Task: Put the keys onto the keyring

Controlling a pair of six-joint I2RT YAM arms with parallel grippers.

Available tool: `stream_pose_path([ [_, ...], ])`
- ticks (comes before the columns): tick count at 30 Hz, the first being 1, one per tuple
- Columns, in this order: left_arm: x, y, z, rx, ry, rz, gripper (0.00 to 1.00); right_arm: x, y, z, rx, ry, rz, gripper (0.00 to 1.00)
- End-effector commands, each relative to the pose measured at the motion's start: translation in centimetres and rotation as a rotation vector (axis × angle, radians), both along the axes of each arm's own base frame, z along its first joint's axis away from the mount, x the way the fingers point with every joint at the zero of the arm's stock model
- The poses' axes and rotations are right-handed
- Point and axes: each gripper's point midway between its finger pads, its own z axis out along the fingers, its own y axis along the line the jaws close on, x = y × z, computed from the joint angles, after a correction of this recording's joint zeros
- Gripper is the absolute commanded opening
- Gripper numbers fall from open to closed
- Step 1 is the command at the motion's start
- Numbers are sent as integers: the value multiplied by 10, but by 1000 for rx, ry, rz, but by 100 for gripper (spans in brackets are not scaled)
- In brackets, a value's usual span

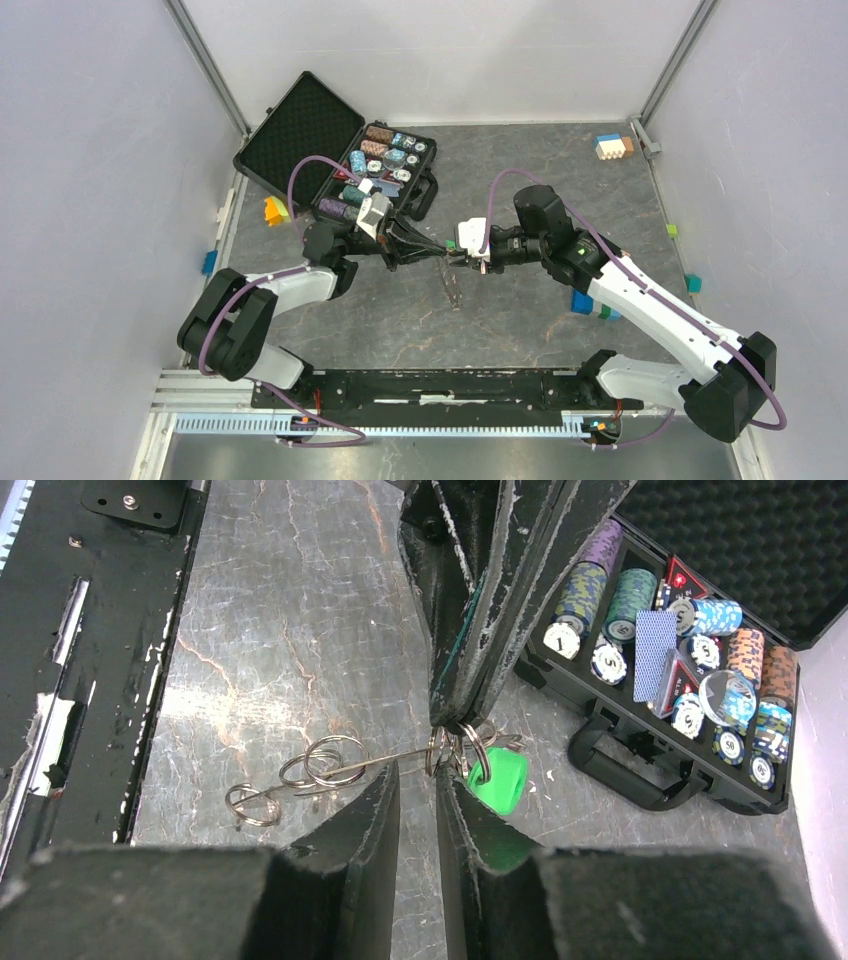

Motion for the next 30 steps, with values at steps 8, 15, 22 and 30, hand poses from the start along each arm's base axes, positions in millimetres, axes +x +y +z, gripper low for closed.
stream_pose_path([
  [8, -6, 1, 22, -52, -69, -18, 2, -4, 3, 14, 84, -27, 4, 24],
  [15, -6, 0, 20, -47, -62, -20, 2, 1, 7, 16, 103, -9, -26, 23],
  [22, -7, 0, 19, -46, -60, -23, 2, 5, 9, 19, 111, -1, -47, 18],
  [30, -6, 0, 18, -45, -58, -22, 2, 8, 10, 17, 112, 9, -60, 11],
])
